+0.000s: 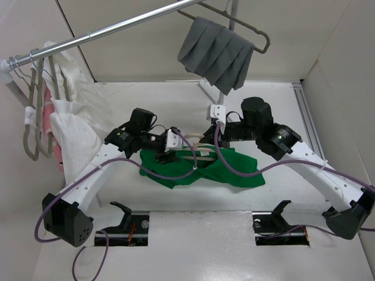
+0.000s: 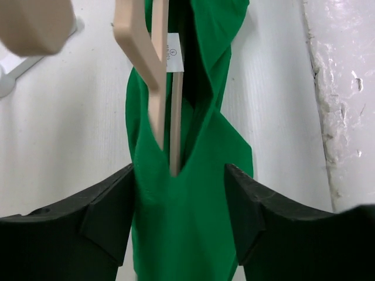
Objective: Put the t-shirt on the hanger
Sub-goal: Place tshirt on hanger
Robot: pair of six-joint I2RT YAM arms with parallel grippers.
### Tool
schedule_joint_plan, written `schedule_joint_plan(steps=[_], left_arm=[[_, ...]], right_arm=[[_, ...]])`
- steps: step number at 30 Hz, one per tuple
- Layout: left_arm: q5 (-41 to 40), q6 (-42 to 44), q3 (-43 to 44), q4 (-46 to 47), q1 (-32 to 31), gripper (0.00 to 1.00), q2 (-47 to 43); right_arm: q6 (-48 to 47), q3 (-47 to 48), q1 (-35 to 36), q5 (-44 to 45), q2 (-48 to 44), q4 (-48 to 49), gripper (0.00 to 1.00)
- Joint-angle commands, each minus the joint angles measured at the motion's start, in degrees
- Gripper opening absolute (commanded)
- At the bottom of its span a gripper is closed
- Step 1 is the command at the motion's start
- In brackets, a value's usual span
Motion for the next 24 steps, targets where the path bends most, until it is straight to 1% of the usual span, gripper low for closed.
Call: schedule_joint_plan(steps=[1,2,4,6,7,10,11,14,16,17,19,20,21,23,24], left_arm=[[0.6,-0.8,2.7,-0.5,-0.2,0.57,-0.8],[0.6,-0.8,3.5,-1.1,-0.2,0.62,-0.8],[1.8,-2.2,6.4,-1.1,0.6,0.65,-1.3],[3.5,-4.7,7.9,2.2,1.3,0.67,-2.0],[5.3,-6.1,8.7,3.4,1.3,0.67,-2.0],[10.3,-14.8,11.1,8.8,1.3,0.67,-2.6],[11.1,-16.4,11.1,9.7,0.4,0.67,-2.6],[11.9,-18.7,12.5,10.5,-1.6,0.64,-1.8],[11.9,-19.3,12.5,10.5,-2.3,0.64,-1.3],[10.2,-19.3,12.5,10.5,-2.9,0.62,-1.3],[9.6,-19.8,11.9,11.3,-2.9,0.57,-1.3],[9.0,-21.1,11.9,12.7,-2.9,0.51,-1.3],[9.0,-22.0,11.9,13.6,-2.9,0.37,-1.3],[9.0,-22.7,11.9,14.7,-2.9,0.19,-1.3],[8.4,-22.7,11.9,14.7,-2.9,0.12,-1.3]], right_arm=[[-0.9,3.6,0.3,2.7,-0.4,2.5,0.0],[-1.6,3.6,0.3,3.5,-0.4,1.6,0.0],[-2.7,4.2,0.3,4.6,-0.4,-1.1,0.0],[-3.3,4.2,0.3,5.3,-0.4,-1.6,0.0],[-3.3,3.7,0.3,5.3,-0.4,-2.2,0.0],[-3.3,3.1,0.8,5.3,-0.4,-2.3,0.0],[-3.3,3.1,0.8,5.3,-0.4,-1.7,0.0],[-3.3,2.6,1.4,5.3,0.4,-1.0,0.0],[-3.3,2.6,2.5,5.3,1.8,-0.2,0.0],[-3.3,3.2,2.5,5.3,1.8,0.4,0.0],[-3.3,3.2,3.1,4.8,2.5,0.9,0.0],[-3.3,3.2,3.1,4.8,3.1,0.9,0.0],[-3.3,3.2,3.1,4.8,3.1,1.4,0.0],[-3.3,3.2,3.6,4.8,3.6,1.4,0.0],[-3.3,3.2,3.6,4.8,3.6,1.4,0.0]])
